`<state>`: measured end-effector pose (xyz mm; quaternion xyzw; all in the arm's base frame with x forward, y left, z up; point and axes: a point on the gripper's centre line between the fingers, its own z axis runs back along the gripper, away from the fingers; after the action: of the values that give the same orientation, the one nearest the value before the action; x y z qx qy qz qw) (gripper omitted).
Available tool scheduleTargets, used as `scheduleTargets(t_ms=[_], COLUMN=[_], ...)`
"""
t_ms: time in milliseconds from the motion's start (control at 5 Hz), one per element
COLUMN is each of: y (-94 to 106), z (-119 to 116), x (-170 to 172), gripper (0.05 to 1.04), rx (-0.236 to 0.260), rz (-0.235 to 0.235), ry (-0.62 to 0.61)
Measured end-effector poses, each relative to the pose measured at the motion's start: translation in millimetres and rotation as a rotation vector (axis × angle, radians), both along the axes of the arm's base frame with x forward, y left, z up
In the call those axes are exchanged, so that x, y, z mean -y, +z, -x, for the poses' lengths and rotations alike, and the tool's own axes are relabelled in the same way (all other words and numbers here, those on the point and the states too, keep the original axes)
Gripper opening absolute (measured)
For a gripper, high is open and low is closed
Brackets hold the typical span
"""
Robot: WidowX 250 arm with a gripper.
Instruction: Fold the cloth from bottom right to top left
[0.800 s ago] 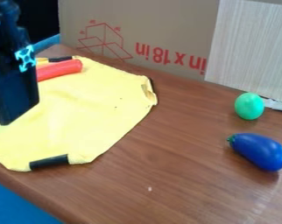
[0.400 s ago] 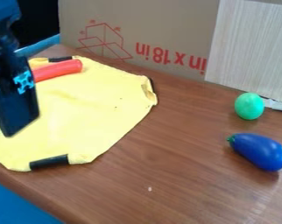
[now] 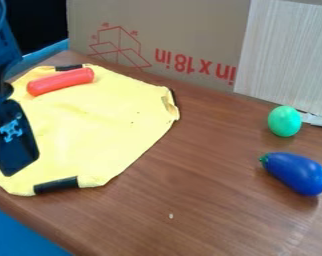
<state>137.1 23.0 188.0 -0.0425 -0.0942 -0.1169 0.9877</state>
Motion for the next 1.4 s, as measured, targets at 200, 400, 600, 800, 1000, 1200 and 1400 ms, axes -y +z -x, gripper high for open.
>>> scheduleTargets(t_ms=[200,400,600,800,1000,1200,1400], y=[-11.5,-16.5,-27.0,-39.1,-48.3,-63.2,-73.0], z=[2,2,-6,-24,-35,-43,-46], x=[0,-3,-9,-17,-23,-24,-27], gripper=[0.999,0.999,0.999,0.999,0.999,0.999,0.999], rx=[0.010,0.031,0.055,0.069,0.078,0.078,0.086], rz=[-0.023,-0.061,-0.068,-0.084,-0.101,-0.128,-0.152], ry=[-0.118,-0.212,-0.248,-0.317,-0.342,-0.385,-0.408])
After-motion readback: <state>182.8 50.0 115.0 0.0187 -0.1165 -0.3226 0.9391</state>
